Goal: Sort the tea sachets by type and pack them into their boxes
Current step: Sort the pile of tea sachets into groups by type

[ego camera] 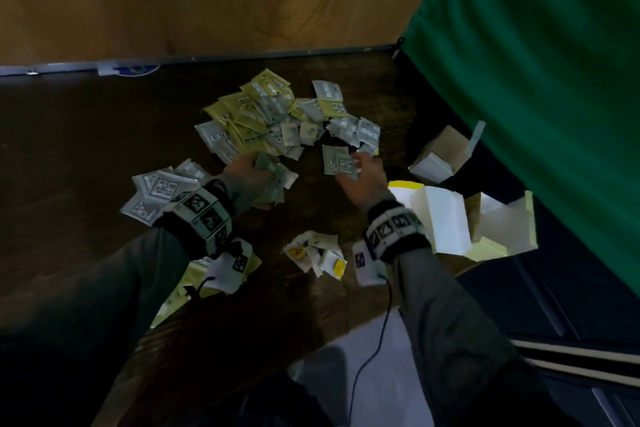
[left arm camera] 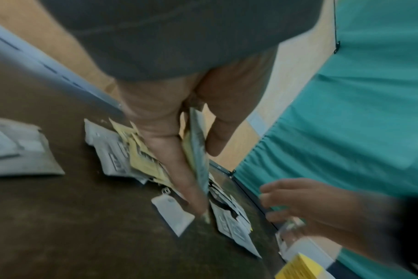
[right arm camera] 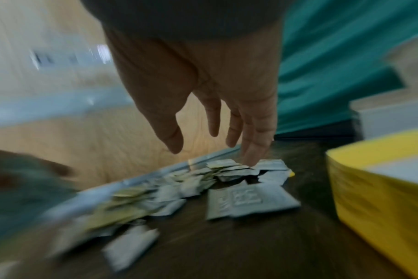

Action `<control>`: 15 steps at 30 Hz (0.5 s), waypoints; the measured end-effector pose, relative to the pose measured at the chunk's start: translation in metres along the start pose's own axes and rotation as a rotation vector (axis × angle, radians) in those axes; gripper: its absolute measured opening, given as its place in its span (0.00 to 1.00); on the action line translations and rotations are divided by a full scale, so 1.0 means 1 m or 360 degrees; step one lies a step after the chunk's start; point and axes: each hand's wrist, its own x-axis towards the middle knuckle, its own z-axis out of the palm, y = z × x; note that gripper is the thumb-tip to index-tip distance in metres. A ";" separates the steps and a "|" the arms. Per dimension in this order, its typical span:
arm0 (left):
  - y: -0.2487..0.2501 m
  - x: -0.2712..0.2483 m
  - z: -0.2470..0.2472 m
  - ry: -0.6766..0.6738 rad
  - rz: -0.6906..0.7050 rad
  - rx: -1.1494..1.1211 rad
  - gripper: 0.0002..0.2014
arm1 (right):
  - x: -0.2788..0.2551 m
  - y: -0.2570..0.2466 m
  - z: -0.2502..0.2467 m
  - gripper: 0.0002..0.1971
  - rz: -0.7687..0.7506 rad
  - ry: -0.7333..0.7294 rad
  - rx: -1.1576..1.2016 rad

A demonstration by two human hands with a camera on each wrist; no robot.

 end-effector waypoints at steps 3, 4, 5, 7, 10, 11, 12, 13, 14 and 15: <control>0.000 0.000 -0.008 -0.0044 -0.0015 0.0042 0.16 | 0.042 -0.011 -0.007 0.32 0.0105 -0.0059 -0.0271; 0.000 0.001 -0.010 -0.0051 -0.0008 0.0017 0.16 | 0.054 -0.011 -0.009 0.36 0.0141 -0.0102 -0.0358; -0.001 0.003 -0.012 -0.0046 -0.0011 -0.0030 0.16 | 0.066 -0.010 -0.009 0.40 0.0199 -0.0147 -0.0421; -0.004 0.007 -0.013 -0.0010 -0.0029 -0.0136 0.14 | 0.086 -0.008 -0.010 0.46 0.0302 -0.0200 -0.0475; -0.010 0.013 -0.016 0.0071 -0.0013 -0.0212 0.13 | 0.110 -0.007 -0.012 0.52 0.0334 -0.0214 -0.0467; -0.011 0.016 -0.019 0.0098 -0.0023 -0.0231 0.13 | 0.120 -0.006 -0.011 0.53 0.0326 -0.0222 -0.0456; -0.012 0.019 -0.021 0.0114 -0.0031 -0.0243 0.14 | 0.124 -0.009 -0.010 0.55 0.0318 -0.0234 -0.0453; -0.013 0.021 -0.024 0.0115 -0.0047 -0.0247 0.14 | 0.132 -0.009 -0.006 0.55 0.0325 -0.0237 -0.0466; -0.015 0.024 -0.027 0.0124 -0.0053 -0.0236 0.14 | 0.136 -0.013 -0.004 0.56 0.0312 -0.0251 -0.0473; -0.018 0.026 -0.030 0.0137 -0.0055 -0.0212 0.14 | 0.137 -0.019 -0.002 0.55 0.0311 -0.0261 -0.0466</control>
